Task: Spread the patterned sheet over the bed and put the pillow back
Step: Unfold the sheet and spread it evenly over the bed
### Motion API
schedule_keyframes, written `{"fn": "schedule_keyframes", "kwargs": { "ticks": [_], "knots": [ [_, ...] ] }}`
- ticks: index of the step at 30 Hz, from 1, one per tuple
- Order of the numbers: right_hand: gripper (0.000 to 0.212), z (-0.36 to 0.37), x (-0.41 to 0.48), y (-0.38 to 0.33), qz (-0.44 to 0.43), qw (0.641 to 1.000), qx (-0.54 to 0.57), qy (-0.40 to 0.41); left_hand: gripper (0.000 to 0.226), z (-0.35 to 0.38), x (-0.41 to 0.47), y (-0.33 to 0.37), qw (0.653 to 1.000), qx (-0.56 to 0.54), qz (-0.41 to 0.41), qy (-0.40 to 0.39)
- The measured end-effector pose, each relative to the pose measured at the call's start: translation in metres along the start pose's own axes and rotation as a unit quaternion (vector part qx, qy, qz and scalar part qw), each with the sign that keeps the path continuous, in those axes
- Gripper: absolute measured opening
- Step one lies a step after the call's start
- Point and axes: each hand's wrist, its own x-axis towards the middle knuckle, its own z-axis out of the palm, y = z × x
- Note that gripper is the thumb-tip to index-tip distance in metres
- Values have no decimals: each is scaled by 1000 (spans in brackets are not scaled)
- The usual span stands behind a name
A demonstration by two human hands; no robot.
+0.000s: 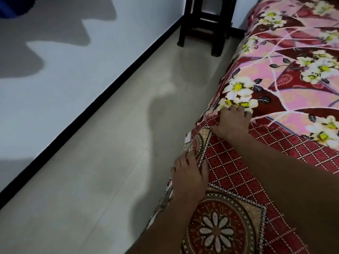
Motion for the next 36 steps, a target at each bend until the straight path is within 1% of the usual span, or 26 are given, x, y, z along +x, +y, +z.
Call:
{"fn": "schedule_keyframes", "kwargs": {
  "ticks": [1,3,6,8,11,13,14,17,18,19,20,21,22,23,24,26,27,29,30,32,34,36],
  "knots": [
    [57,-2,1,1,3,1000,10,9,65,1,0,-2,1000,-8,-10,-20],
    [39,-5,-1,7,-2,999,40,27,68,1,4,-2,999,-24,-13,-34],
    [25,-7,-9,19,-63,990,109,61,71,-10,17,-5,998,-66,-19,-10],
    [20,-9,-25,34,-130,966,198,107,69,-20,32,-5,996,-83,-14,18],
    [13,-18,-67,58,-267,905,268,192,69,-40,59,-3,993,-90,-27,67],
    [15,-25,-102,72,-332,878,273,213,73,-54,73,2,990,-110,-44,76],
    [15,-27,-119,79,-356,870,266,214,78,-61,77,4,990,-117,-46,70],
    [15,-24,-157,105,-427,853,215,209,101,-76,82,12,995,-96,-11,16],
    [14,-24,-168,115,-440,853,195,203,105,-80,82,16,996,-86,13,-8],
    [13,-24,-178,124,-448,853,184,195,100,-83,81,21,995,-80,48,-34],
    [19,-27,-188,133,-454,852,180,190,86,-86,80,27,991,-78,84,-62],
    [25,-27,-194,142,-452,854,180,186,65,-88,77,32,987,-78,112,-80],
    [25,-28,-200,151,-432,863,187,184,44,-92,72,38,986,-72,132,-78],
    [21,-29,-205,161,-392,879,201,183,28,-96,66,45,985,-74,141,-62],
    [22,-29,-207,171,-335,898,221,179,20,-100,59,53,986,-85,137,-45],
    [30,-29,-209,187,-217,927,257,168,16,-112,45,71,986,-107,124,-17],
    [30,-32,-211,193,-167,939,252,163,15,-119,38,82,985,-114,126,-7],
    [29,-44,-214,197,-95,958,219,158,12,-136,24,105,983,-139,124,-2],
    [29,-53,-216,194,-76,962,207,162,14,-145,17,118,980,-152,126,-7],
    [28,-73,-227,182,-58,959,212,178,14,-159,4,140,978,-170,119,-23],
    [24,-100,-246,163,-51,942,263,202,9,-174,-11,162,974,-202,95,-49],
    [26,-126,-265,139,-53,922,313,219,5,-189,-27,185,963,-237,80,-97]
  ]
}}
